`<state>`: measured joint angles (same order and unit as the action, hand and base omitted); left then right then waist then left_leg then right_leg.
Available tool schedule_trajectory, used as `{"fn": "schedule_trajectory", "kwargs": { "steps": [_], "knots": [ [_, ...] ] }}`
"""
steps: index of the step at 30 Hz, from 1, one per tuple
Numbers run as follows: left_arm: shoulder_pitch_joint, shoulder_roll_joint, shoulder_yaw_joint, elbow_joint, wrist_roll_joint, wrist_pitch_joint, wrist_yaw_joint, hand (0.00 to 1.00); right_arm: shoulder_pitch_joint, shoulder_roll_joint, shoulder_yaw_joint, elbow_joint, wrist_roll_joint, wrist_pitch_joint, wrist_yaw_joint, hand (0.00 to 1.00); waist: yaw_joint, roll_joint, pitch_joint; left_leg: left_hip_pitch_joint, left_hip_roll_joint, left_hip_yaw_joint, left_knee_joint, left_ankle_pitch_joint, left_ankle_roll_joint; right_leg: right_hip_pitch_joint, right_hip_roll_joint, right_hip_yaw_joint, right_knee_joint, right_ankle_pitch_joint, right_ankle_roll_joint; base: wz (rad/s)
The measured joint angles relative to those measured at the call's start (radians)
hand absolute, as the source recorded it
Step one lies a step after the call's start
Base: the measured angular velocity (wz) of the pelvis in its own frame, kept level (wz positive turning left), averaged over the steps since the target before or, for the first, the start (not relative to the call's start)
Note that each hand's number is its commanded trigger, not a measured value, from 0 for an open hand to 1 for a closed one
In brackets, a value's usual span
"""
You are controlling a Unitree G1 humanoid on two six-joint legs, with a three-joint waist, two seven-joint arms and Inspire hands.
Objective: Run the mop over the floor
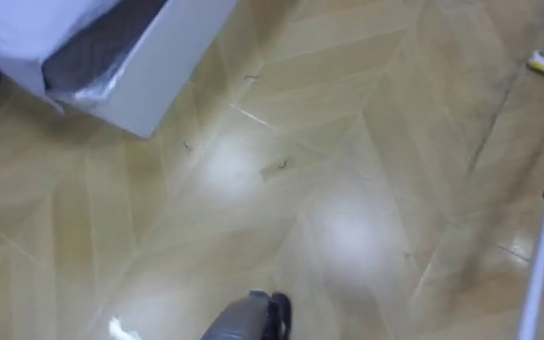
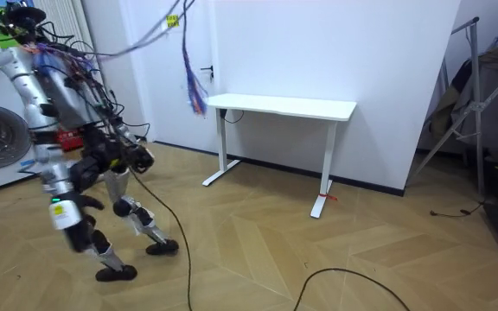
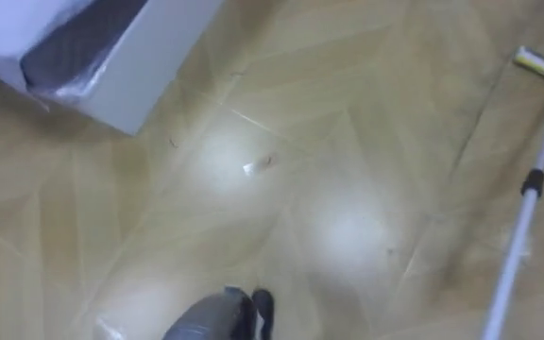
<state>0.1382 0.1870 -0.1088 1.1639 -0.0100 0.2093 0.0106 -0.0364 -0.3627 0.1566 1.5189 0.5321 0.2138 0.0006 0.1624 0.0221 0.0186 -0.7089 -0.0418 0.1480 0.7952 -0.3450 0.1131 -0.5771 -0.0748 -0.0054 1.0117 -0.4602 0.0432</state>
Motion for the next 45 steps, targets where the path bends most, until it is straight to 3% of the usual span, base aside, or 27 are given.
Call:
{"fn": "schedule_trajectory", "kwargs": {
  "steps": [1,2,3,5,6,7,11,12,13,14,15,16,17,19,21,23,24,25,29,31,34,36,37,39,41,42,45],
  "knots": [
    [-0.006,-0.004,0.014,-0.005,0.006,-0.018,0.011,0.0,0.024,0.017,0.028,0.002,-0.032,0.001,-0.019,1.0,-0.009,0.006,0.0018,0.021,-0.017,-0.067,-0.005,0.0,-0.001,-0.032,0.002,0.003,0.04,0.024,-0.006,-1.55],
    [-0.01,-0.023,0.047,-0.004,0.005,-0.03,0.033,0.0,0.026,0.023,0.066,0.0,-0.04,0.0,-0.033,1.0,-0.033,0.026,0.0098,0.041,-0.019,-0.124,-0.008,0.0,-0.002,-0.086,0.008,0.001,0.066,0.008,-0.029,-1.54],
    [-0.013,-0.036,0.065,-0.004,0.005,-0.031,0.046,0.0,0.025,0.021,0.084,-0.001,-0.049,0.0,-0.038,1.0,-0.047,0.039,0.0106,0.052,-0.018,-0.148,-0.013,0.002,-0.005,-0.114,0.01,0.001,0.06,0.002,-0.029,-1.54],
    [-0.014,-0.062,0.097,-0.002,0.002,-0.036,0.085,0.0,0.025,0.042,0.116,-0.01,-0.121,0.011,-0.085,1.0,-0.116,0.062,0.0039,0.062,-0.019,-0.206,-0.023,0.024,-0.076,-0.141,0.001,0.038,-0.217,0.033,-0.013,-1.18],
    [-0.014,-0.054,0.1,-0.001,0.001,-0.035,0.094,0.0,0.026,0.059,0.114,-0.019,-0.145,0.024,-0.094,1.0,-0.138,0.05,0.0017,0.067,-0.024,-0.202,-0.022,0.017,-0.103,-0.124,-0.009,0.046,-0.265,0.099,0.0,-0.54],
    [-0.022,-0.048,0.105,-0.004,0.003,-0.033,0.104,0.0,0.044,0.089,0.09,-0.031,-0.176,0.055,-0.103,1.0,-0.158,0.056,-0.0011,0.08,0.0,-0.179,-0.018,-0.024,-0.146,-0.115,-0.017,-0.001,-0.244,0.102,-0.03,-0.11],
    [-0.047,-0.045,0.041,0.009,-0.046,-0.002,0.086,0.0,-0.032,0.136,-0.015,-0.003,-0.188,0.138,-0.106,1.0,-0.14,0.047,-0.0004,0.089,0.04,-0.164,-0.016,-0.028,-0.144,-0.094,-0.033,-0.156,-0.142,0.11,-0.05,0.55],
    [-0.047,-0.043,0.035,0.011,-0.052,0.012,0.086,0.0,-0.049,0.13,-0.026,0.004,-0.185,0.139,-0.102,1.0,-0.128,0.044,-0.0024,0.099,0.038,-0.18,-0.011,-0.027,-0.143,-0.096,-0.041,-0.164,-0.101,0.114,-0.054,0.94],
    [-0.041,-0.028,0.011,0.011,-0.072,0.031,0.088,0.0,-0.088,0.111,-0.028,0.009,-0.178,0.135,-0.093,1.0,-0.117,0.022,0.0122,0.106,0.031,-0.232,0.051,-0.028,-0.141,-0.122,-0.05,-0.143,-0.029,0.098,-0.048,0.66],
    [-0.02,0.0,-0.016,0.001,-0.08,0.035,0.09,0.0,-0.135,0.084,-0.046,0.0,-0.181,0.117,-0.086,1.0,-0.08,-0.01,0.0025,0.049,0.032,-0.229,0.173,-0.023,-0.136,-0.133,-0.018,-0.107,-0.123,0.034,-0.059,0.42],
    [-0.012,0.008,-0.02,-0.004,-0.086,0.036,0.096,0.0,-0.163,0.06,-0.055,-0.008,-0.18,0.109,-0.083,1.0,-0.063,-0.018,0.0029,0.006,0.043,-0.23,0.255,-0.02,-0.139,-0.142,-0.014,-0.108,-0.097,0.018,-0.1,0.0],
    [-0.002,0.009,-0.035,-0.004,-0.097,0.046,0.105,0.0,-0.212,0.012,-0.058,-0.044,-0.174,0.08,-0.082,1.0,-0.033,-0.013,0.0059,-0.086,0.062,-0.227,0.413,0.026,-0.146,-0.154,-0.011,-0.143,-0.041,-0.015,-0.13,0.08],
    [0.001,0.012,-0.036,-0.004,-0.095,0.048,0.107,0.0,-0.253,-0.017,-0.045,-0.07,-0.157,0.039,-0.081,1.0,-0.019,-0.03,0.0123,-0.143,0.068,-0.215,0.5,0.109,-0.151,-0.156,-0.013,-0.144,-0.006,-0.043,-0.137,0.25],
    [0.011,0.013,-0.036,-0.006,-0.095,0.047,0.091,0.0,-0.316,-0.048,-0.041,-0.103,-0.116,0.015,-0.059,1.0,-0.019,-0.047,0.0125,-0.195,0.069,-0.185,0.531,0.149,-0.156,-0.145,-0.005,-0.127,0.008,-0.064,-0.14,0.53],
    [0.023,0.021,-0.03,-0.015,-0.085,0.046,0.066,0.0,-0.333,-0.052,-0.051,-0.126,-0.074,0.008,-0.031,1.0,-0.017,-0.058,0.0114,-0.196,0.061,-0.137,0.417,0.101,-0.145,-0.112,0.01,-0.099,-0.003,-0.077,-0.138,0.75],
    [0.044,0.024,-0.023,-0.04,-0.064,0.034,0.035,0.0,-0.289,-0.039,-0.071,-0.126,-0.025,0.015,-0.014,1.0,-0.018,-0.054,0.0112,-0.115,0.029,-0.082,0.103,0.078,-0.127,-0.032,0.034,-0.071,-0.084,-0.074,-0.126,0.85],
    [0.047,0.024,-0.022,-0.04,-0.065,0.031,0.026,0.0,-0.269,-0.036,-0.071,-0.122,-0.016,0.015,-0.008,1.0,-0.019,-0.052,0.0089,-0.094,0.015,-0.081,0.036,0.073,-0.112,-0.017,0.037,-0.059,-0.106,-0.072,-0.122,0.67],
    [0.038,0.024,-0.016,-0.039,-0.061,0.028,0.007,0.0,-0.221,-0.03,-0.066,-0.119,0.02,0.014,0.004,1.0,-0.017,-0.05,0.0041,-0.062,0.006,-0.067,-0.017,0.074,-0.067,0.0,0.046,-0.029,-0.15,-0.065,-0.108,0.41],
    [0.032,0.013,-0.005,-0.027,-0.007,0.029,-0.02,0.0,-0.091,-0.021,-0.016,-0.087,0.035,0.014,0.033,1.0,-0.012,-0.011,-0.0019,0.0,0.027,0.008,-0.041,0.03,-0.008,0.039,0.039,0.006,-0.17,-0.038,-0.065,-0.18],
    [0.021,0.011,-0.004,-0.029,0.004,0.008,-0.018,0.0,-0.034,-0.003,0.019,-0.057,-0.043,0.019,0.018,1.0,-0.029,0.006,-0.0089,0.035,0.017,0.036,-0.035,-0.005,0.006,0.03,0.007,-0.002,-0.092,-0.01,-0.018,-0.48],
    [-0.003,0.005,-0.004,-0.034,0.003,-0.018,-0.01,0.0,0.004,0.045,0.021,-0.038,-0.105,0.026,-0.021,1.0,-0.069,0.013,-0.0113,0.067,-0.007,0.019,-0.035,-0.02,0.018,-0.006,-0.008,-0.001,0.003,0.068,0.001,-0.39],
    [-0.003,-0.009,-0.005,-0.042,0.004,-0.02,0.0,0.0,0.014,0.072,0.023,-0.038,-0.109,0.029,-0.041,1.0,-0.072,0.042,-0.0095,0.09,-0.008,-0.062,-0.04,-0.044,0.009,-0.062,0.016,0.012,0.046,0.113,-0.009,-0.79],
    [-0.004,-0.019,-0.005,-0.042,0.004,-0.02,0.008,0.0,0.006,0.087,0.035,-0.041,-0.111,0.028,-0.048,1.0,-0.07,0.051,-0.0042,0.095,-0.009,-0.115,-0.04,-0.059,-0.006,-0.105,0.033,0.004,-0.002,0.073,-0.01,-1.11],
    [-0.004,-0.033,-0.004,-0.04,0.004,-0.017,0.015,0.0,-0.005,0.104,0.048,-0.042,-0.119,0.027,-0.052,1.0,-0.078,0.06,0.0005,0.094,-0.025,-0.177,-0.039,-0.06,-0.008,-0.143,0.045,-0.01,-0.161,0.066,-0.017,-0.68],
    [-0.004,-0.039,-0.002,-0.035,0.005,-0.012,0.032,0.0,-0.002,0.116,0.045,-0.042,-0.142,0.029,-0.055,1.0,-0.089,0.053,0.0009,0.091,-0.044,-0.189,-0.021,-0.072,-0.027,-0.147,0.048,-0.014,-0.25,0.135,-0.042,-0.06],
    [-0.004,-0.045,-0.002,-0.032,0.003,-0.009,0.036,0.0,-0.003,0.115,0.038,-0.042,-0.143,0.034,-0.059,1.0,-0.096,0.056,0.002,0.091,-0.044,-0.185,-0.003,-0.078,-0.037,-0.134,0.028,-0.042,-0.236,0.13,-0.064,0.44],
    [-0.004,-0.033,-0.002,-0.034,0.0,-0.006,0.035,0.0,-0.055,0.102,-0.015,-0.038,-0.149,0.075,-0.056,1.0,-0.094,0.049,0.0027,0.089,-0.042,-0.173,0.027,-0.082,-0.046,-0.12,-0.012,-0.111,-0.198,0.089,-0.081,0.55]
  ]
}}
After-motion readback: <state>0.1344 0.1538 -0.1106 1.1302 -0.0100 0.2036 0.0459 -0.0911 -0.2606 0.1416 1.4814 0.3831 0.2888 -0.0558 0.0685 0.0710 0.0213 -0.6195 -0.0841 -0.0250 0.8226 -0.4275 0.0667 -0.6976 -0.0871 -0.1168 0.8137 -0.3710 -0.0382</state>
